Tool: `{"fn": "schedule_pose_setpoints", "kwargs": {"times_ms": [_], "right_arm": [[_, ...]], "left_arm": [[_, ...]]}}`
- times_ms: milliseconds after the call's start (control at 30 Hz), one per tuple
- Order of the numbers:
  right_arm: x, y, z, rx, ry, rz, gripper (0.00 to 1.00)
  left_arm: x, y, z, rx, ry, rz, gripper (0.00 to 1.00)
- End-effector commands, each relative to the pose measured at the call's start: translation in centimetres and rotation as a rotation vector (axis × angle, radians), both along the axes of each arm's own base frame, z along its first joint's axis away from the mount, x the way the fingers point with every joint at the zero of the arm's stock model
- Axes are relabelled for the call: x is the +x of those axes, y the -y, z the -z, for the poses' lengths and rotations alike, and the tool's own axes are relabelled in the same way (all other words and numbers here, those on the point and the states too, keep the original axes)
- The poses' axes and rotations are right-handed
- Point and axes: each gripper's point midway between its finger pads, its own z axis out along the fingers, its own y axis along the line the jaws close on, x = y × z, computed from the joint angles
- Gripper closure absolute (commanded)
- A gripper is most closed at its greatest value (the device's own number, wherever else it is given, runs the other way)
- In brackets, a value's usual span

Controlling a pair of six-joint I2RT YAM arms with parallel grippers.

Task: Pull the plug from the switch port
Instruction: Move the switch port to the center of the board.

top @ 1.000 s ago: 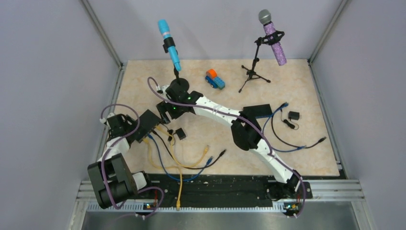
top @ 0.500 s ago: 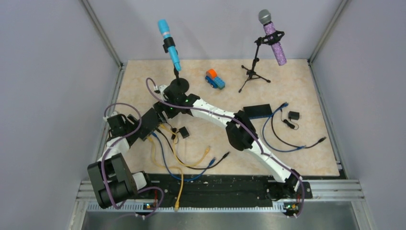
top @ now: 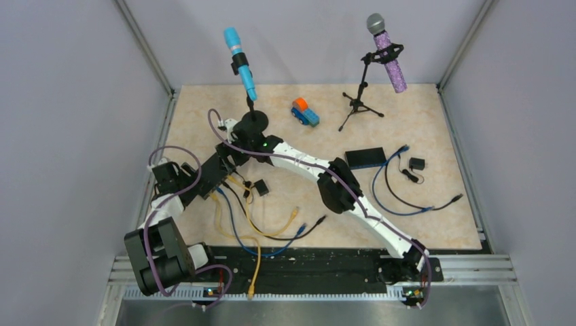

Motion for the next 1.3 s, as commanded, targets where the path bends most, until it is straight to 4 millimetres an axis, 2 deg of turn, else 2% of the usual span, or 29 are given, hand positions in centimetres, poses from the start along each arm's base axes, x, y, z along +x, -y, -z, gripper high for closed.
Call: {"fn": "schedule_pose_setpoints", "kwargs": {"times_ms": [0,167,300,400,433,467,500,533,633,733,900,1033,1167,1267], "right_arm": [[-1.0,-1.5,-0.9,0.054,0.003,-0.055,0.24],[-1.1,0.5,-0.3,-0.025,0.006,-0.010,0.33],[-0.7,3.9,0.1,-0.130,0.034,0.091,0.37],[-1.1,6.3,0.2,-0.183,0.048,0.138,0.38],[-1.2,7.1,-0.7,-0.181,0.060,0.156,0.38],[-1.3,7.7,-1.1,-0.180,0.067,0.169,0.38],[-1.6,8.4,-0.5,-0.189,0.066,0.178,0.38],[-1.8,8.9,-1.6,-0.172,0.077,0.187,0.38],[-2.4,10.3,-2.2,-0.146,0.074,0.208,0.38],[-1.8,11.6,-2.7,-0.131,0.072,0.267,0.36],[-0.3,11.8,-4.3,-0.097,0.067,0.284,0.31],[0.6,11.4,-5.5,-0.073,0.103,0.282,0.26],[1.4,9.7,-4.7,-0.065,0.108,0.242,0.24],[2.1,8.4,-3.9,-0.054,0.119,0.220,0.23]], "left_arm": [[0.5,1.1,-0.5,-0.036,0.033,0.055,0.30],[0.8,2.5,-1.1,-0.088,0.069,0.119,0.34],[1.1,3.8,-1.8,-0.133,0.098,0.176,0.35],[1.0,4.8,-2.0,-0.154,0.107,0.214,0.36],[0.9,5.3,-2.1,-0.167,0.111,0.231,0.36],[0.9,5.8,-2.2,-0.174,0.113,0.250,0.36],[0.9,6.2,-2.2,-0.175,0.111,0.266,0.36],[0.9,6.7,-2.2,-0.172,0.108,0.284,0.36],[1.2,8.4,-2.2,-0.156,0.095,0.346,0.36],[1.1,8.9,-1.8,-0.119,0.056,0.359,0.36],[0.4,7.8,-1.9,-0.077,0.063,0.281,0.31],[0.1,5.9,-3.2,0.005,0.095,0.175,0.25],[0.2,4.6,-4.1,0.063,0.119,0.127,0.22],[0.4,4.4,-4.2,0.068,0.128,0.127,0.22]]}}
